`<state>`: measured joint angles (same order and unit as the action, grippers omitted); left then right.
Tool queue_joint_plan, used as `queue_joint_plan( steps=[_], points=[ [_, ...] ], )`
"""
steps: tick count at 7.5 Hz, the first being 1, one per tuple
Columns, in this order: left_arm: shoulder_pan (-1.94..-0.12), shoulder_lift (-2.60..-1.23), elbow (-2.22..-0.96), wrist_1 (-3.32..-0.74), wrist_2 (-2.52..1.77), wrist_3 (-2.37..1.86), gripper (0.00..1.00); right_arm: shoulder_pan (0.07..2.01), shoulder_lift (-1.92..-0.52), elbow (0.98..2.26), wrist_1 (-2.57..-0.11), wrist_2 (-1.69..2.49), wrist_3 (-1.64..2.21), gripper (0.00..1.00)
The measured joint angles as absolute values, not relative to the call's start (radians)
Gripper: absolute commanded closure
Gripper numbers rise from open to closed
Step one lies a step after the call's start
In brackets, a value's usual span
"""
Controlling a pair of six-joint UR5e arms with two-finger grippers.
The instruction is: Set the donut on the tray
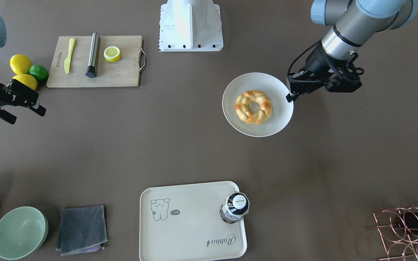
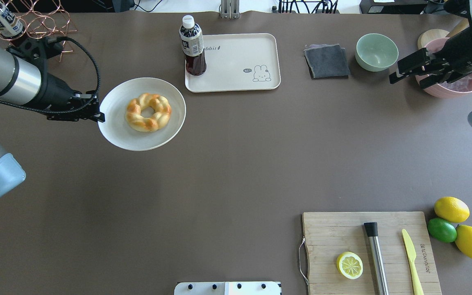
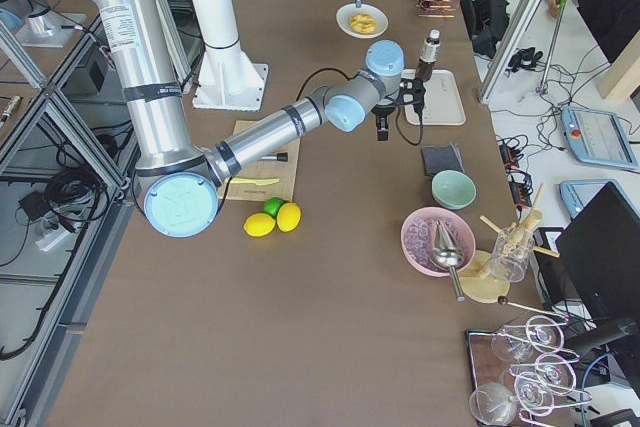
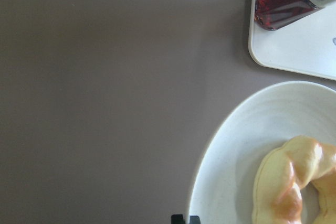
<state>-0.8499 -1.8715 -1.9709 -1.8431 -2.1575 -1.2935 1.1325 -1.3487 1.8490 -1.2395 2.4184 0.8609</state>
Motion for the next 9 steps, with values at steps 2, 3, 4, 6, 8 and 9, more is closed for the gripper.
queue_joint_plan(
  steps=[2, 3, 4, 6, 8, 9],
  points=[
    [-0.741, -2.0, -1.986, -1.73, -2.064, -1.416, 1.0, 1.052, -1.319, 1.842, -1.18, 2.372, 0.943, 0.0],
    [-0.689, -2.072, -1.986, -1.67, -2.017, -1.468, 1.0, 1.013, -1.29, 1.841, -1.177, 2.337, 0.963, 0.0],
    [-0.647, -2.13, -1.982, -1.629, -1.981, -1.506, 1.0, 0.985, -1.271, 1.845, -1.175, 2.315, 0.99, 0.0],
    [-0.576, -2.201, -1.961, -1.598, -1.907, -1.556, 1.0, 0.942, -1.22, 1.854, -1.181, 2.297, 1.092, 0.01],
    [-0.552, -2.234, -1.935, -1.596, -1.883, -1.591, 1.0, 0.911, -1.189, 1.873, -1.182, 2.29, 1.17, 0.02],
    [-0.545, -2.251, -1.921, -1.596, -1.88, -1.614, 1.0, 0.896, -1.187, 1.885, -1.183, 2.287, 1.18, 0.02]
  ],
)
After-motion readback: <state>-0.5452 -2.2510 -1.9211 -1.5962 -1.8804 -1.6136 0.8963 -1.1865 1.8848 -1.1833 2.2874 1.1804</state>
